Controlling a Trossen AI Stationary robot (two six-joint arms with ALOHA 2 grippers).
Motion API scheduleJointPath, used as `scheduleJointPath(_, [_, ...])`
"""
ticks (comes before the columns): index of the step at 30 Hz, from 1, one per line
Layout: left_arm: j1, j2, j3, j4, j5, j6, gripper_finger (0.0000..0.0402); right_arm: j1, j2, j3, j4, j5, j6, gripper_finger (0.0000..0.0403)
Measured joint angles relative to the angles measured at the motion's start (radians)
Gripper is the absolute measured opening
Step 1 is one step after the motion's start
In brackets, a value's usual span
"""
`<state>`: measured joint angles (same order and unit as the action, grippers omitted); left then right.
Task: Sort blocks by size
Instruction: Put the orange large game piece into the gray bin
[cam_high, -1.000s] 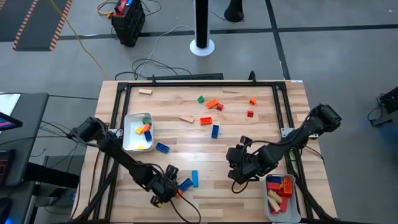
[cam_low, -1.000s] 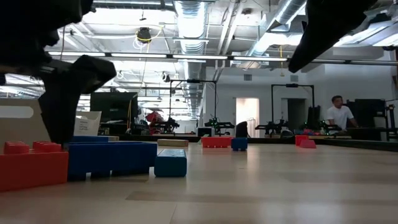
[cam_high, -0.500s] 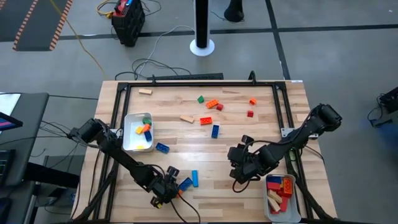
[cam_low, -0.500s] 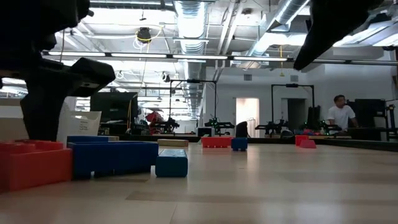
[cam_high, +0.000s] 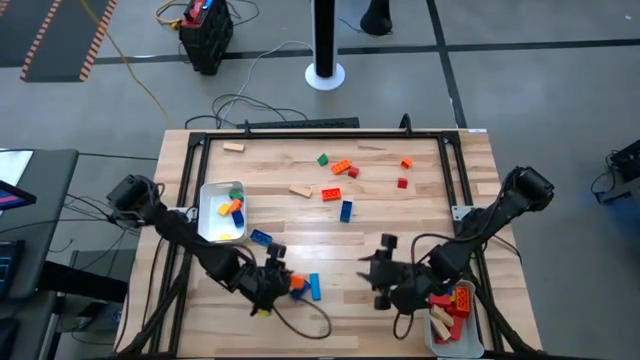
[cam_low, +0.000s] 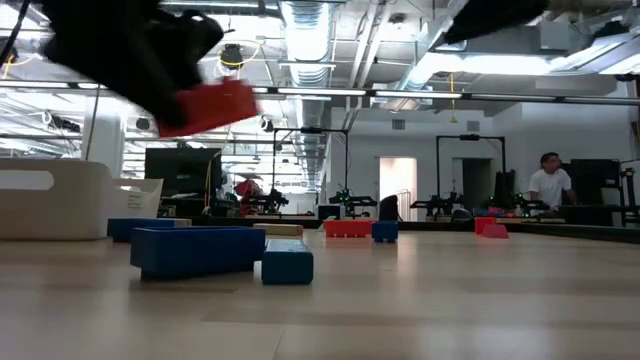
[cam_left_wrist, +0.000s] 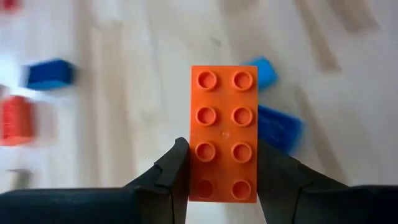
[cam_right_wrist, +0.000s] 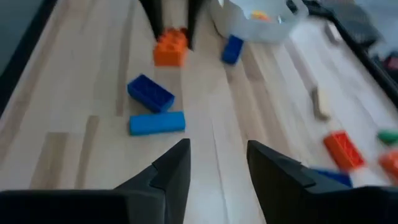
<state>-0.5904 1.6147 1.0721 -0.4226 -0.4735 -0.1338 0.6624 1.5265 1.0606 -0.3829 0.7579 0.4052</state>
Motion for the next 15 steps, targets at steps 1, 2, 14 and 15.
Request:
scheduleJointPath(1, [0.006, 0.002, 0.000, 0.028, -0.024, 0.000, 0.0132, 0.000, 0.000, -0.011, 0.052, -0.004, -0.042, 0.0188])
scheduleJointPath(2, [0.013, 0.004, 0.000, 0.063, -0.040, 0.001, 0.0132, -0.001, 0.000, -0.021, 0.089, -0.010, -0.084, 0.0194])
scheduleJointPath(14, [0.075, 0.007, 0.000, 0.351, -0.065, 0.065, 0.0132, -0.096, 0.019, -0.055, 0.321, -0.085, -0.261, 0.0309])
scheduleJointPath(15, [0.080, 0.007, 0.000, 0.355, -0.065, 0.064, 0.0132, -0.104, 0.017, -0.053, 0.335, -0.084, -0.269, 0.0311])
